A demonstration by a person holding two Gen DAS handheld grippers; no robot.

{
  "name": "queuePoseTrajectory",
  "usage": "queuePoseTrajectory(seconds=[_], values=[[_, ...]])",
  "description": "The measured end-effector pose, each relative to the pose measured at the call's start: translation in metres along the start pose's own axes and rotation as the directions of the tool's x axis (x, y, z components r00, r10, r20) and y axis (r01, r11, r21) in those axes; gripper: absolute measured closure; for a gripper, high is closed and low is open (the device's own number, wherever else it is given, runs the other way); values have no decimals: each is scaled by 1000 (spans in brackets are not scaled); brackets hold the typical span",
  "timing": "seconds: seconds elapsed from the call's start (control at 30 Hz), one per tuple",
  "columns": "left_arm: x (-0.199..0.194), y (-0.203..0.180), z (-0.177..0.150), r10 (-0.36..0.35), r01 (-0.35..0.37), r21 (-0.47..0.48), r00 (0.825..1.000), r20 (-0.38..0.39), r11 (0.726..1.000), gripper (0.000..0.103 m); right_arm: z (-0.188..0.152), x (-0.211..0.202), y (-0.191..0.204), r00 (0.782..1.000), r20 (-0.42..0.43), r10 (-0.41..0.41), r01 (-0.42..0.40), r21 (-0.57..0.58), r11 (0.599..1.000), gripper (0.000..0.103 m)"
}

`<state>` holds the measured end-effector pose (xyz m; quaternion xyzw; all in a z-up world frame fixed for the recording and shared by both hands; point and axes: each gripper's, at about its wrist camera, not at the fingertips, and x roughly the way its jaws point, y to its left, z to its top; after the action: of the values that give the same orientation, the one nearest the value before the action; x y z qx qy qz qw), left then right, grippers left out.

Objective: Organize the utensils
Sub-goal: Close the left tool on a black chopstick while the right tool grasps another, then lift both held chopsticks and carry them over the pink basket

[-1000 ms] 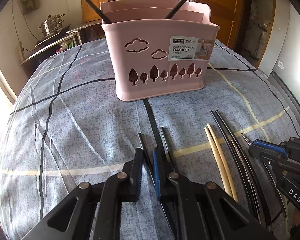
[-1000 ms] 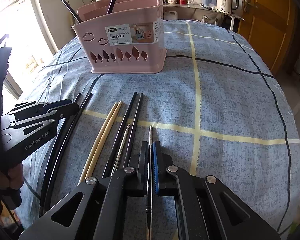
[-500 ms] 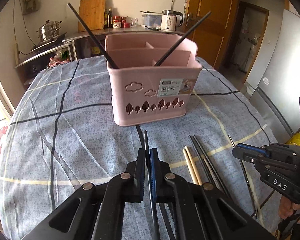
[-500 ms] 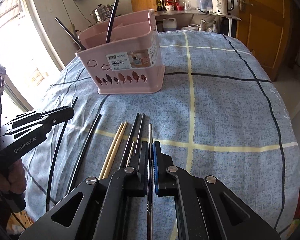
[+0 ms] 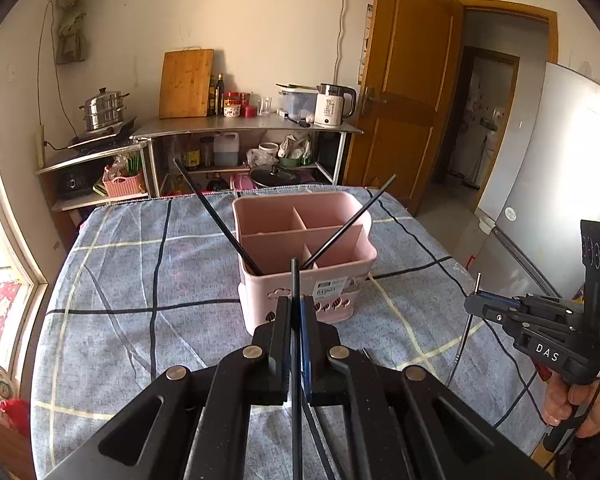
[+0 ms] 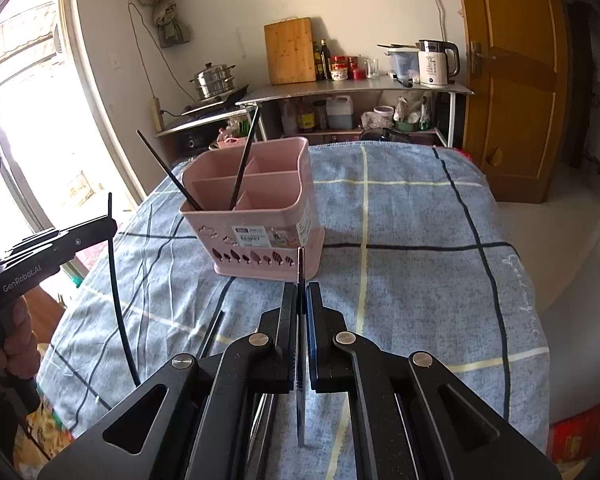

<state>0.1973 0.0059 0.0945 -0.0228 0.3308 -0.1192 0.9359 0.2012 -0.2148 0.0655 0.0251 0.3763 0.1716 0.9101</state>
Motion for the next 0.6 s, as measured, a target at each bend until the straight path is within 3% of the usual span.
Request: queuePoseTrajectory(seconds=[0.23, 0.6], values=[[-15, 7, 11, -2, 3, -16, 998, 64, 1000, 99, 10, -14, -2, 999, 49, -10, 10, 10, 1000, 99], [-36, 8, 0, -2, 3, -22, 998, 60, 1000, 99, -1, -19, -1, 999, 31, -12, 12, 5, 1000, 99]])
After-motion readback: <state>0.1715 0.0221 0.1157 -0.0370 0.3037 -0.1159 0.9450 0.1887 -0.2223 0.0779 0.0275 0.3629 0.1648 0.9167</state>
